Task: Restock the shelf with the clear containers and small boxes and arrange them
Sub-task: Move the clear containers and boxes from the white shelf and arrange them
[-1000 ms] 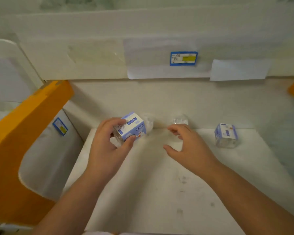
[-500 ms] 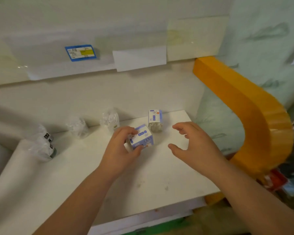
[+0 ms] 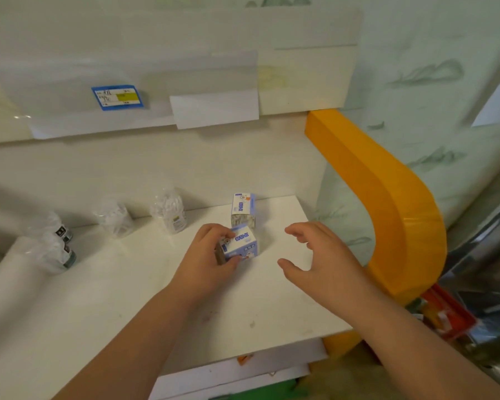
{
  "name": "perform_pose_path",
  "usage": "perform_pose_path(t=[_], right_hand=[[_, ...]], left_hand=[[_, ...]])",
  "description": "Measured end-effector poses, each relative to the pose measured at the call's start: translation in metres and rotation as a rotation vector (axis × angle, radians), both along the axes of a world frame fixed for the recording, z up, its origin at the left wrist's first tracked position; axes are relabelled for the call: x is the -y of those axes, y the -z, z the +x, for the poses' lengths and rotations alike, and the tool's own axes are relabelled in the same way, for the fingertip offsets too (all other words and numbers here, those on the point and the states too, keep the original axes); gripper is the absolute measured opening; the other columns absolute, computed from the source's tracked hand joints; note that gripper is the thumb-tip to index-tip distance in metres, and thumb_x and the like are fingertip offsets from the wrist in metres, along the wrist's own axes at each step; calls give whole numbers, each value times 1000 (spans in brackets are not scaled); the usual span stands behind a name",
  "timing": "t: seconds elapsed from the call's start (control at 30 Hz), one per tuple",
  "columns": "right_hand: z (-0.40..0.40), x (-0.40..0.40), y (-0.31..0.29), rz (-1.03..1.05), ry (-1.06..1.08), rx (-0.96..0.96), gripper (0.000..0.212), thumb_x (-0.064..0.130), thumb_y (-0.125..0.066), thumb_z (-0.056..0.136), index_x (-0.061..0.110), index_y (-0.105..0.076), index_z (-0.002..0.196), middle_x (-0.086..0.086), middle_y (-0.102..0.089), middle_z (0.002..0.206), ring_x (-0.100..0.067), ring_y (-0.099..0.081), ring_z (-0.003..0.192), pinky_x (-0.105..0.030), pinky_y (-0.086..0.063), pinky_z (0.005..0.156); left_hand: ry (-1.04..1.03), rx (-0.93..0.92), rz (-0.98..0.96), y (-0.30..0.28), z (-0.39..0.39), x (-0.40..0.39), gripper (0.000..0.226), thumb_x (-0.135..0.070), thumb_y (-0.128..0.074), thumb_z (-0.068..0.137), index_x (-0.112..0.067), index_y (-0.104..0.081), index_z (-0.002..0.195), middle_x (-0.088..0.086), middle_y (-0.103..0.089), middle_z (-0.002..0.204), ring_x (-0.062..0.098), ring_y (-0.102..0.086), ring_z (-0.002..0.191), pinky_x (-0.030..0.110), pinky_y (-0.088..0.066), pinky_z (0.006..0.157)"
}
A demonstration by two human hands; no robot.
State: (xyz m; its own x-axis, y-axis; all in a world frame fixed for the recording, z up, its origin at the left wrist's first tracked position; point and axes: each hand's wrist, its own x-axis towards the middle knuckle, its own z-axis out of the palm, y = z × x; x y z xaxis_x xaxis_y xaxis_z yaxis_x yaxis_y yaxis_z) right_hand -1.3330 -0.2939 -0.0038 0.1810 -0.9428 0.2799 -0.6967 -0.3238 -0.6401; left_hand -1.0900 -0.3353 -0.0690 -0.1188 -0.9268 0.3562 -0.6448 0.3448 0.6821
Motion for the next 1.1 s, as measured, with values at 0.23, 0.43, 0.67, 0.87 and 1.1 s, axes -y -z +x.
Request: perform_pose_path(t=[0.23,0.43,0.67,0.87,1.1], right_hand=[[-1,1,-4,18,-5,-14,49,35,-74,82,34,-51,126,23,-48,116,4,-46,106,-12,-43,88],[-3,1,1,18,8,31,48,33,-75,81,35,-53,123,23,-50,113,7,-47,106,-9,-40,87],[-5,1,4,25,13,15,48,35,-74,81,34,-53,125,23,-49,115,5,-46,108,-17,-44,93],[-8,2,5,24,11,4,48,36,-73,82,33,-54,125,22,-50,115,3,-47,107,-20,-45,92],[-10,1,5,31,6,-18,47,38,-72,82,34,-53,125,21,-50,117,0,-48,110,-26,-46,95]], left_hand=[[-115,82,-69,-1,-40,5,42,-33,-82,72,-26,-63,108,-10,-56,109,11,-52,103,22,-43,85],[-205,231,-178,1,-63,20,44,-39,-83,67,-20,-67,103,0,-63,106,27,-54,97,31,-44,81],[-296,352,-243,-1,-64,35,40,-45,-77,69,-18,-64,95,5,-58,127,31,-48,121,43,-43,95],[-257,300,-135,0,-37,45,37,-36,-74,76,-18,-60,105,-2,-56,132,26,-45,127,39,-45,98],[3,292,-39,-8,-6,70,39,-24,-75,83,-15,-58,117,-1,-49,140,23,-42,133,39,-42,103]])
